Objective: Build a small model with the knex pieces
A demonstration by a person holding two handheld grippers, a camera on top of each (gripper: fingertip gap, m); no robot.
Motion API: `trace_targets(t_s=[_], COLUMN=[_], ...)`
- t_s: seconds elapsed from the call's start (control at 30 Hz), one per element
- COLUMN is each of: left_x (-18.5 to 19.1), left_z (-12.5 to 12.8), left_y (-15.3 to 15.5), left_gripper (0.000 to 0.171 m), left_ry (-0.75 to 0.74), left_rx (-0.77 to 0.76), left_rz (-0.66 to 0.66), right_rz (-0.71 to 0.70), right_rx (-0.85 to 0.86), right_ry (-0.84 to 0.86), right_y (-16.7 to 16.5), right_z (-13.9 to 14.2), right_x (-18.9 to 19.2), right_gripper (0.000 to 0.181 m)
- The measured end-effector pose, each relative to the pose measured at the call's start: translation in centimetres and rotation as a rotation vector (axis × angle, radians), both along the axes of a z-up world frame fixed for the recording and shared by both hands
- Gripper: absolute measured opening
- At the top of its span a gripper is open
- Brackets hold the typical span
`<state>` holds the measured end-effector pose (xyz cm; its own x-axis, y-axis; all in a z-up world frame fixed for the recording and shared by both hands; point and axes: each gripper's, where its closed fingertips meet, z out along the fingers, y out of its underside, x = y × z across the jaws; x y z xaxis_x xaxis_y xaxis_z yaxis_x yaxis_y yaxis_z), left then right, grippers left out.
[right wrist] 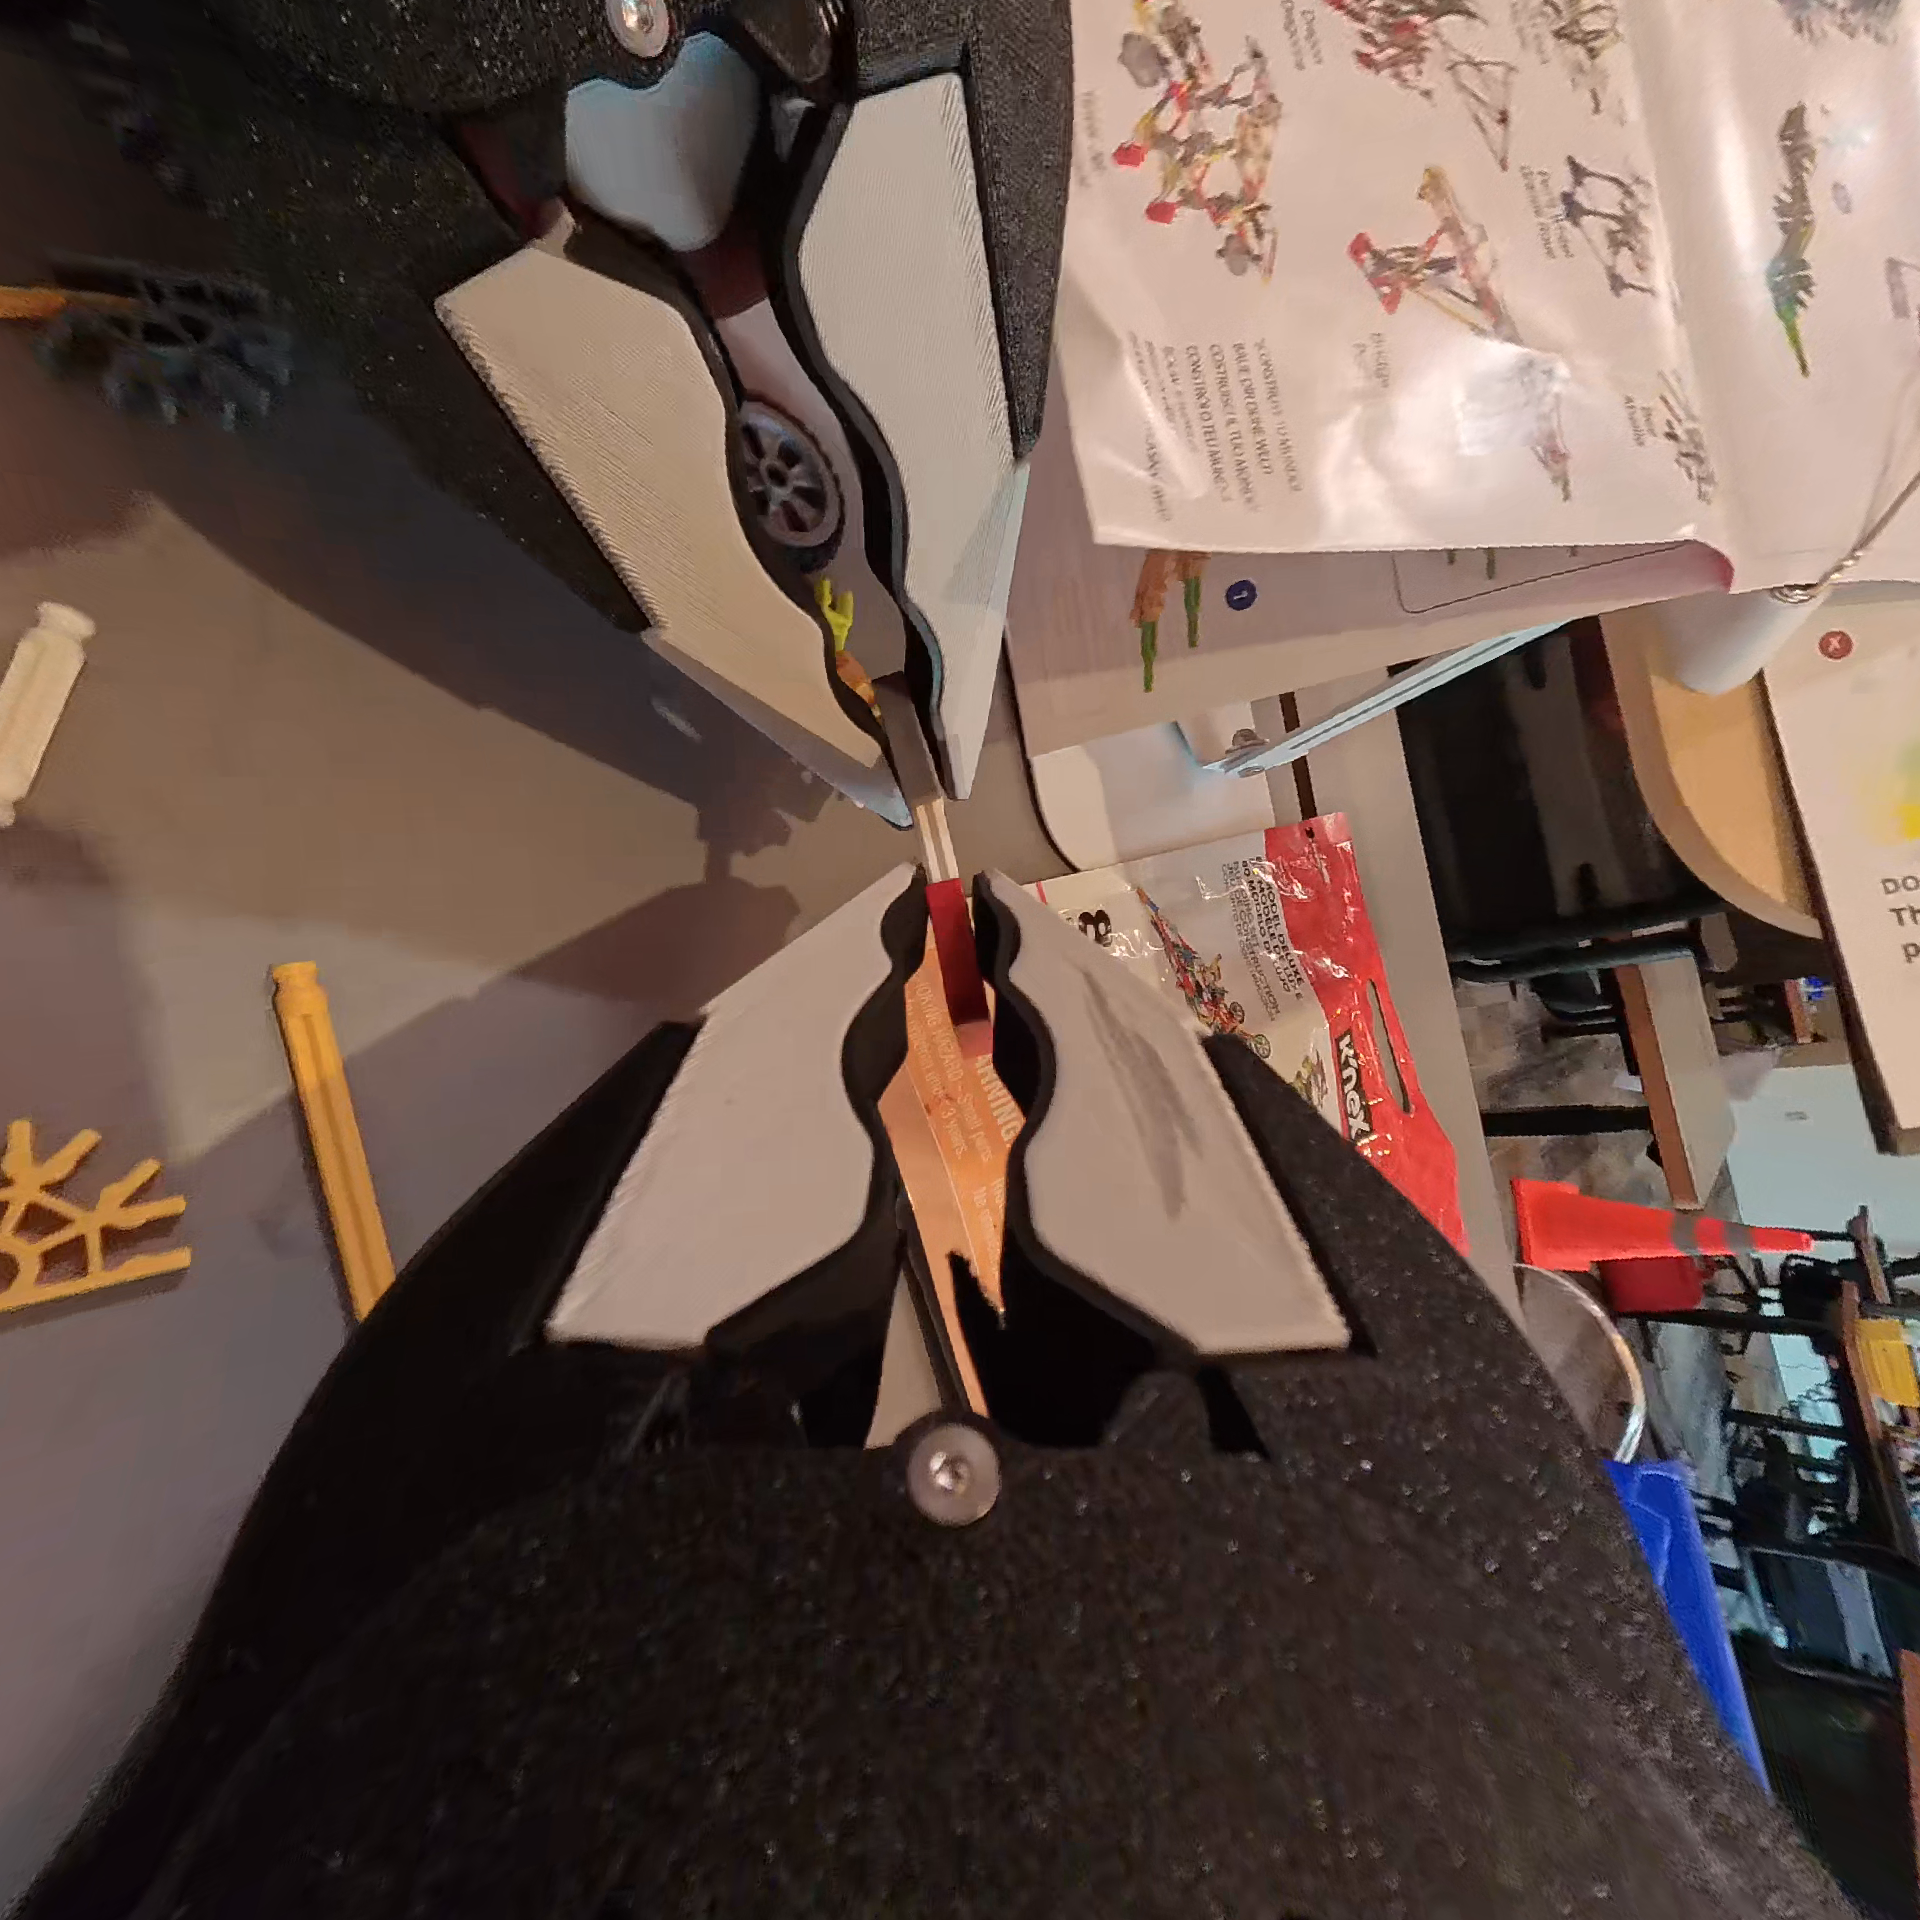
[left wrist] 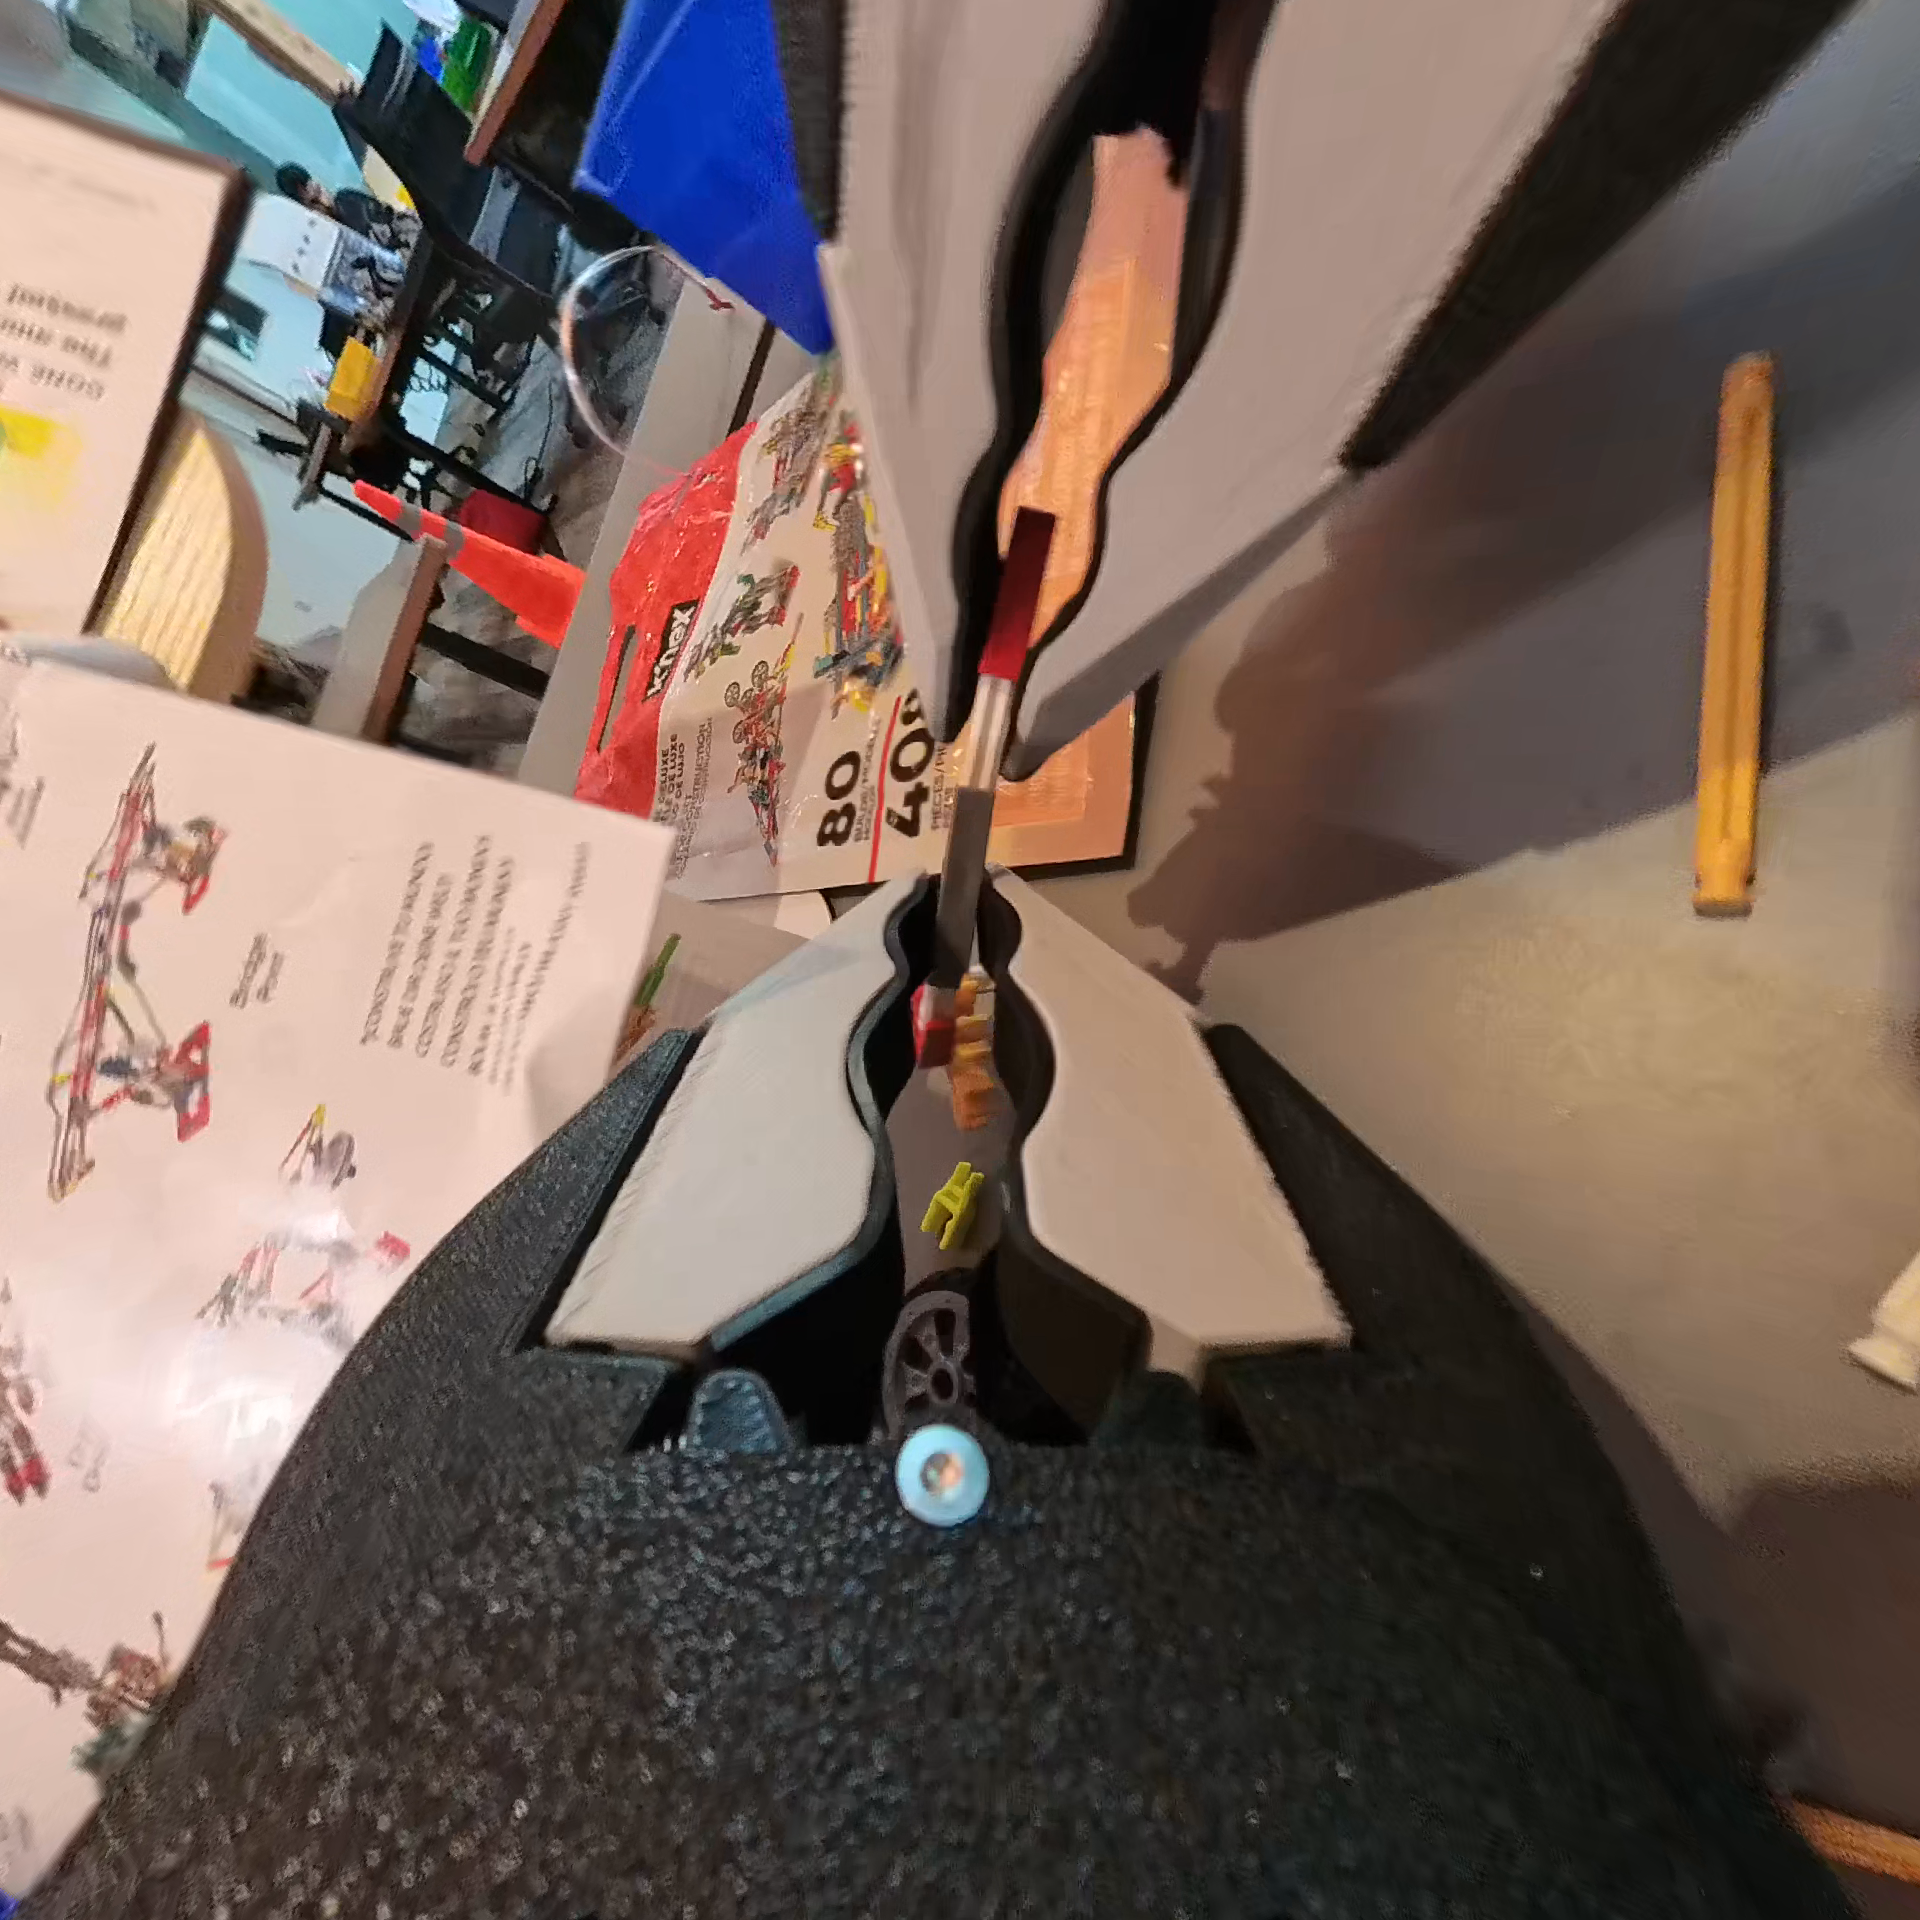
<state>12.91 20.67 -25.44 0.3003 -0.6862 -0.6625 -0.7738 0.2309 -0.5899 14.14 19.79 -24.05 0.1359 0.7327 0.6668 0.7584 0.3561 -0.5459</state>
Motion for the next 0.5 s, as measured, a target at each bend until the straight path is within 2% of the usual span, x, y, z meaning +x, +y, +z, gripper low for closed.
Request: trace_targets(t_s=[0.5], left_x=[0.4], left_z=[1.0], left_y=[1.2], left_gripper=[0.003], left_ry=[-0.253], left_rx=[-0.208], left_rz=[0.122], right_rz=[-0.124], right_rx=[0.030], right_ry=[0.062], right_y=[1.3], right_z=[1.3], right_x=[-0.1], right_gripper=[0.004])
